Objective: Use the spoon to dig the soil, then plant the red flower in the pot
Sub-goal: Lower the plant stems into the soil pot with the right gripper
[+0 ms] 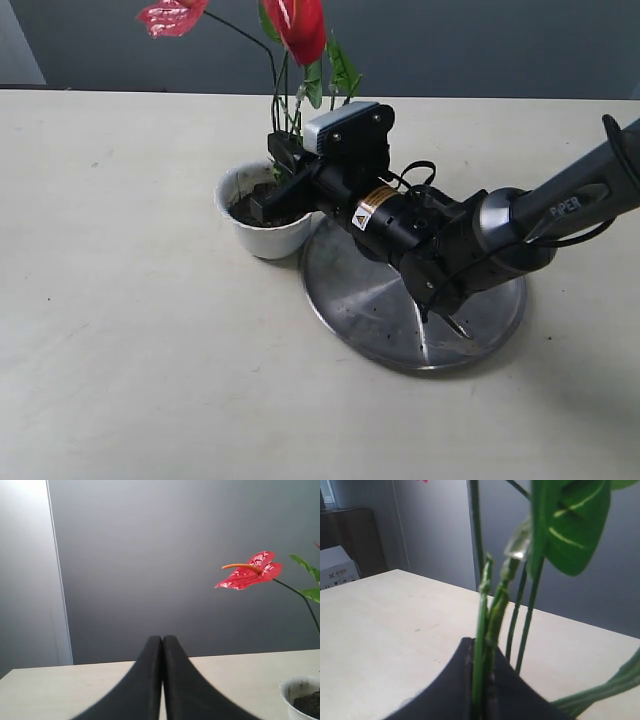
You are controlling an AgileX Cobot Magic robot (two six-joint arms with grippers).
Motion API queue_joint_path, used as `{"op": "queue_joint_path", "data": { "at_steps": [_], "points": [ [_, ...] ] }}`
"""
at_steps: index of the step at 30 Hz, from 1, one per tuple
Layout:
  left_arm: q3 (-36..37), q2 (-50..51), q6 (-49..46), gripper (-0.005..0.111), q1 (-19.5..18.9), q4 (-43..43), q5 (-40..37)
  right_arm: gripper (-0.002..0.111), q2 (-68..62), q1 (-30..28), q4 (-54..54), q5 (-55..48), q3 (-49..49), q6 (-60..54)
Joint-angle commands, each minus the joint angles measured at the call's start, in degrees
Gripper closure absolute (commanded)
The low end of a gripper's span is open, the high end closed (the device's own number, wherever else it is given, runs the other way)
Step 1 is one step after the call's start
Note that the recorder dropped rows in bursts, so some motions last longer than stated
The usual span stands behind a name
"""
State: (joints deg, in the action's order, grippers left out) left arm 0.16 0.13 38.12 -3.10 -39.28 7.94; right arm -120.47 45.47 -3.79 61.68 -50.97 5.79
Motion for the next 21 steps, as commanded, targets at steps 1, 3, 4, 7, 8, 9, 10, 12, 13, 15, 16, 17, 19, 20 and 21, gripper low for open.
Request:
{"op": "queue_joint_path", "data": {
  "at_steps": [1,3,4,7,8,9,10,12,13,15,16,17,19,20,21],
  "points": [
    [-0.2,-0.1,0.3,0.106,0.4,0.4,0.7,0.108,-0.5,-0.3,-0.7,-6.3,0.4,0.0],
    [-0.2,-0.1,0.3,0.106,0.4,0.4,0.7,0.108,-0.5,-0.3,-0.7,-7.5,0.4,0.4],
    [-0.2,-0.1,0.3,0.106,0.4,0.4,0.7,0.108,-0.5,-0.3,-0.7,-7.9,0.4,0.4],
    [-0.2,-0.1,0.3,0.106,0.4,0.4,0.7,0.108,-0.5,-0.3,-0.7,-9.6,0.4,0.4],
    [-0.2,-0.1,0.3,0.106,0.4,0.4,0.7,0.108,-0.5,-0.3,-0.7,-9.7,0.4,0.4],
    [-0.2,-0.1,0.3,0.106,0.4,0.4,0.7,0.108,-0.5,-0.3,-0.7,-10.3,0.4,0.4],
    [-0.2,-0.1,0.3,0.106,0.4,0.4,0.7,0.108,-0.5,-0.3,-0.7,-10.5,0.4,0.7],
    [-0.2,-0.1,0.3,0.106,0.4,0.4,0.7,0.107,-0.5,-0.2,-0.7,-11.0,0.4,0.9],
    [-0.2,-0.1,0.3,0.106,0.4,0.4,0.7,0.105,-0.5,-0.2,-0.7,-11.0,0.4,0.9],
    [-0.2,-0.1,0.3,0.106,0.4,0.4,0.7,0.1,-0.5,-0.2,-0.8,-11.4,0.4,1.6],
    [-0.2,-0.1,0.3,0.106,0.4,0.4,0.7,0.097,-0.5,-0.2,-0.8,-11.5,0.4,1.9],
    [-0.2,-0.1,0.3,0.106,0.4,0.4,0.7,0.094,-0.5,-0.2,-0.8,-11.8,0.4,1.9],
    [-0.2,-0.1,0.3,0.106,0.4,0.4,0.7,0.091,-0.5,-0.2,-0.8,-11.8,0.4,1.9],
    [-0.2,-0.1,0.3,0.106,0.4,0.4,0.7,0.091,-0.5,-0.2,-0.8,-11.8,0.4,1.9],
    [-0.2,-0.1,0.3,0.106,0.4,0.4,0.7,0.091,-0.5,-0.2,-0.8,-11.8,0.4,1.9]
  ]
}}
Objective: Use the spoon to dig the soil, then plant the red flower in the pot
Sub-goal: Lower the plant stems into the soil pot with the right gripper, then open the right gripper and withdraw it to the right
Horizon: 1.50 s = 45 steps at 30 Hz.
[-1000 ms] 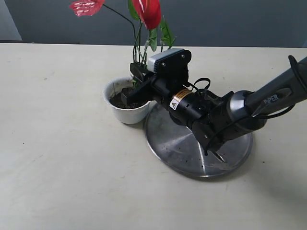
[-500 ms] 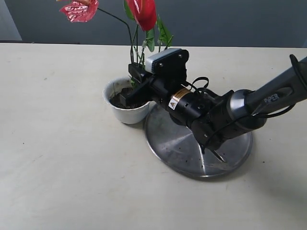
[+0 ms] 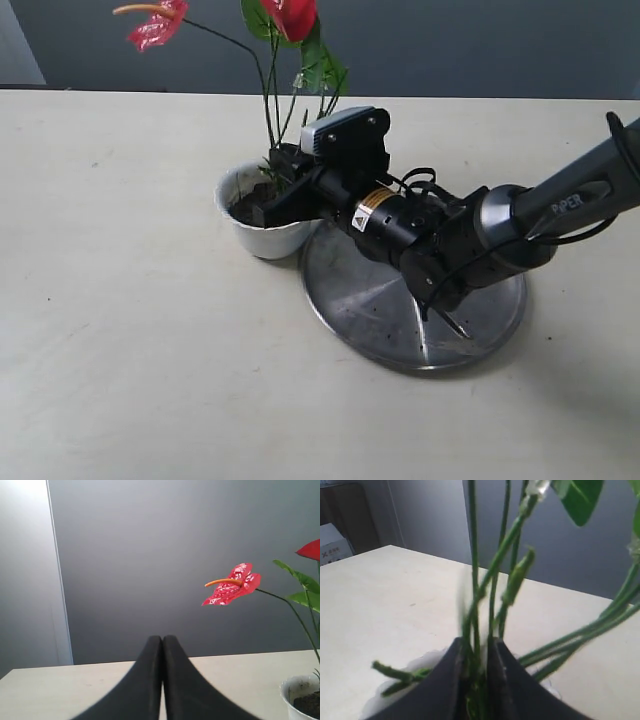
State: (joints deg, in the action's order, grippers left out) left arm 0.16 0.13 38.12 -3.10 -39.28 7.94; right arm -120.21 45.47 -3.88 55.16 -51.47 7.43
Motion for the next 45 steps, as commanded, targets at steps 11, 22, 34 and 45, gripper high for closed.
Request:
{"op": "queue_joint_path", "data": {
  "at_steps": [11,22,34,45],
  "points": [
    [-0.2,-0.1,0.3,0.106,0.4,0.4,0.7,0.091,2.7,-0.2,-0.3,-11.2,0.9,0.3],
    [-0.2,-0.1,0.3,0.106,0.4,0.4,0.7,0.091,11.0,-0.2,0.0,-28.9,2.2,0.3],
    [-0.2,-0.1,0.3,0.106,0.4,0.4,0.7,0.091,42.5,0.9,0.3,-50.3,14.5,0.3],
    [-0.2,-0.1,0.3,0.106,0.4,0.4,0.7,0.091,64.8,5.0,14.8,-86.2,15.7,0.3]
  ]
}}
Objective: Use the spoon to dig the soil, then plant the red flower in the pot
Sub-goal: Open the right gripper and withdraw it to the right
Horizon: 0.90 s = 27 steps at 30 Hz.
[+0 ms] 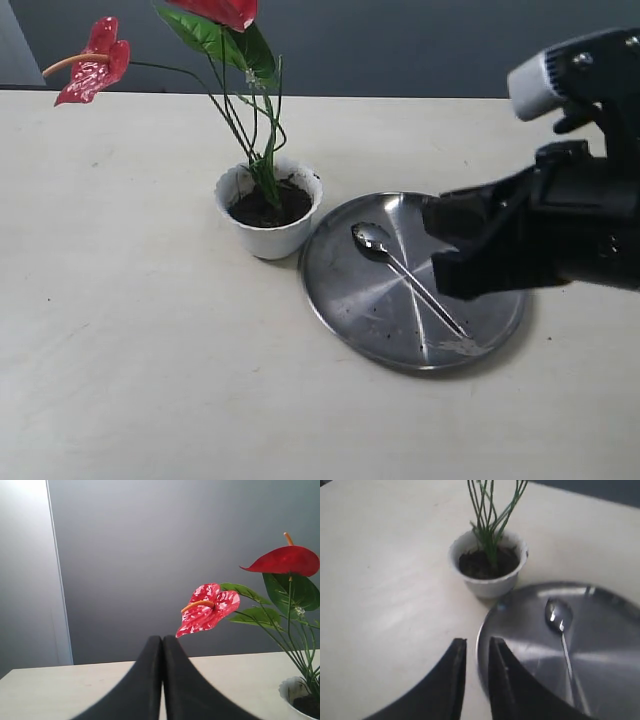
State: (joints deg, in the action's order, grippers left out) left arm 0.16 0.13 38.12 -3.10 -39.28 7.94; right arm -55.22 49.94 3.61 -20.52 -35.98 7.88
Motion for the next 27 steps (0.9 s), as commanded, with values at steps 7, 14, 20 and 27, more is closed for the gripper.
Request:
{"op": "queue_joint_path", "data": {
  "at_steps": [7,14,20,27],
  "points": [
    [-0.2,-0.1,0.3,0.106,0.4,0.4,0.7,0.091,-0.3,0.5,7.1,-13.7,0.2,-0.2],
    [-0.2,-0.1,0.3,0.106,0.4,0.4,0.7,0.091,-0.3,0.5,9.6,-5.4,0.2,-0.2],
    [-0.2,-0.1,0.3,0.106,0.4,0.4,0.7,0.091,-0.3,0.1,8.8,8.4,0.2,-0.3],
    [-0.2,-0.1,0.3,0.106,0.4,0.4,0.7,0.091,-0.3,-5.6,8.1,17.4,0.2,-0.3]
  ]
}}
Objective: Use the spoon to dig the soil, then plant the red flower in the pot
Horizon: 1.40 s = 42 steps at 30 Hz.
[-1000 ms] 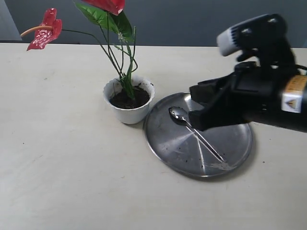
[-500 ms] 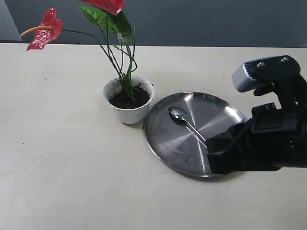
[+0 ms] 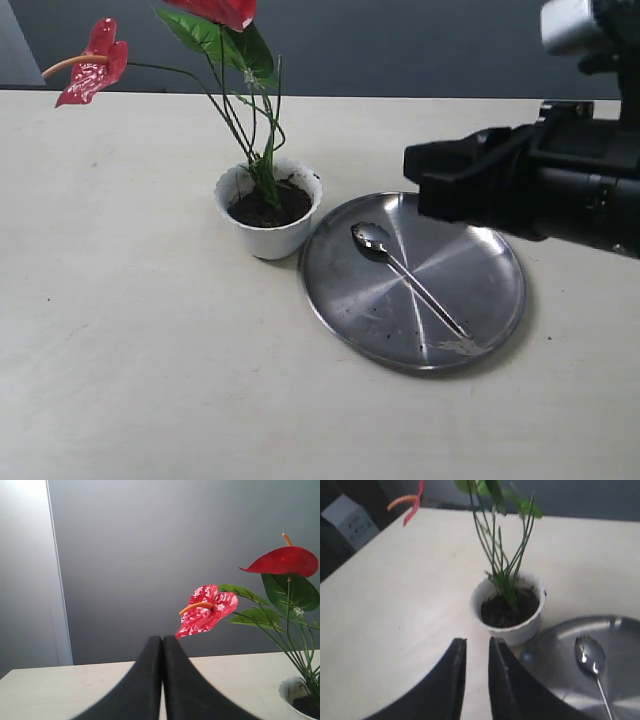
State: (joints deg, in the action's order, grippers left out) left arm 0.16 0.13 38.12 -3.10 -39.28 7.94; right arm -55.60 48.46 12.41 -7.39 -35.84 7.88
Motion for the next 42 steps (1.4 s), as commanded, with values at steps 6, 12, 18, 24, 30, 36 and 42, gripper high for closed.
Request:
{"op": "queue_joint_path", "data": {
  "at_steps": [6,12,18,24,30,36,42],
  "points": [
    [-0.2,-0.1,0.3,0.106,0.4,0.4,0.7,0.091,0.3,-9.4,-4.7,4.1,0.1,-0.5],
    [-0.2,-0.1,0.3,0.106,0.4,0.4,0.7,0.091,3.3,-14.0,-9.7,2.7,0.1,-0.6],
    [-0.2,-0.1,0.3,0.106,0.4,0.4,0.7,0.091,10.5,-24.2,-9.7,-1.2,4.8,-0.6],
    [-0.2,-0.1,0.3,0.106,0.4,0.4,0.7,0.091,33.0,-37.9,-10.8,2.7,23.2,-1.9],
    [-0.2,-0.1,0.3,0.106,0.4,0.4,0.7,0.091,51.1,-40.4,-10.8,8.8,35.8,-1.9],
    [-0.2,-0.1,0.3,0.106,0.5,0.4,0.8,0.091,53.6,-40.4,-10.8,6.5,35.8,-1.9],
    [-0.2,-0.1,0.3,0.106,0.5,0.4,0.8,0.091,53.6,-40.4,-10.8,6.6,35.8,-1.9]
  ]
}}
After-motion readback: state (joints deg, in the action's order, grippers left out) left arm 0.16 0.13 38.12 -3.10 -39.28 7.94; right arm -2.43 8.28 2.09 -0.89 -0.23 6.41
